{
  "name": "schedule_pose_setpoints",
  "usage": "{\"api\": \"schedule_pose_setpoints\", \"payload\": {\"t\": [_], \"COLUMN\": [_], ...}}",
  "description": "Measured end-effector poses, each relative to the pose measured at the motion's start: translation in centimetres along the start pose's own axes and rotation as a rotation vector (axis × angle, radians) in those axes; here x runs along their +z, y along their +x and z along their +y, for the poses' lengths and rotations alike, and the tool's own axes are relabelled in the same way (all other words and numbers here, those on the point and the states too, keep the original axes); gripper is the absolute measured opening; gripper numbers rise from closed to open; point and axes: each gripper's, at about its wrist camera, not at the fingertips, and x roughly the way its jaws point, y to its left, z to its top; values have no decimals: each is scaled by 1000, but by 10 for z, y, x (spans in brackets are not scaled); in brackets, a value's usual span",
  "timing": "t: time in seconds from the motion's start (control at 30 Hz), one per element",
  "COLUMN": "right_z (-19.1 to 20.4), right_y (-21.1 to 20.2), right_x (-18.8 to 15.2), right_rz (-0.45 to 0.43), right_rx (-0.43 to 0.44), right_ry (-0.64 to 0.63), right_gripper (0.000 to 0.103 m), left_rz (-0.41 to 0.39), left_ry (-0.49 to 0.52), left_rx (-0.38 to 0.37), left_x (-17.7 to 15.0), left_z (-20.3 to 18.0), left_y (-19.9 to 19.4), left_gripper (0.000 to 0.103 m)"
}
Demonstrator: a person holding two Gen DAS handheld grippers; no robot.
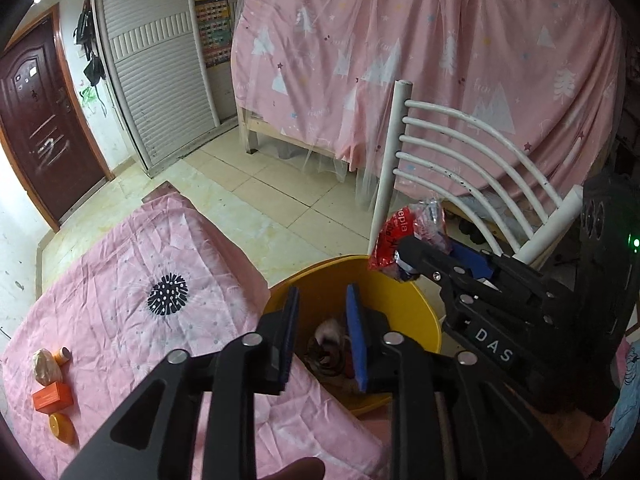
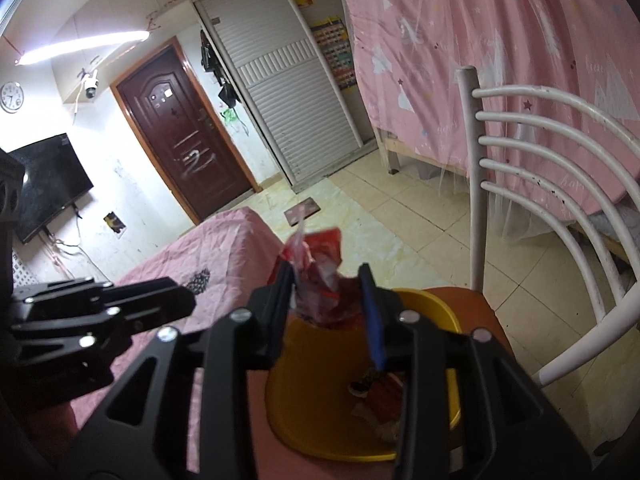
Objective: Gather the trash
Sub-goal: 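Carry the black cable and red packet over the yellow bin, then open both grippers to drop the items into the yellow bin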
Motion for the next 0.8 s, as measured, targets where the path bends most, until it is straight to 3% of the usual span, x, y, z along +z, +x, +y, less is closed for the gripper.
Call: {"api": "schedule_pose_setpoints", "payload": {"t": [0.07, 0.4, 0.47, 0.8], "right_z": [-2, 12, 18, 74], "right_y": [1, 3, 4, 19], "right_x": [1, 1, 2, 5], "right_rz": [-4, 7, 8, 33], "right_rx": [2, 7, 8, 46], "right_ry": [10, -9, -20, -116], "right_gripper": [47, 49, 57, 70], "left_rz": [-1, -36, -51, -140], "left_ry": [-5, -46, -54, -127], "left_rx": [3, 17, 24, 87], "left_x": [0, -1, -1, -12], "left_z": [1, 19, 25, 75], "left_y": [-1, -20, -26, -66], "left_gripper": [30, 45, 51, 66]}}
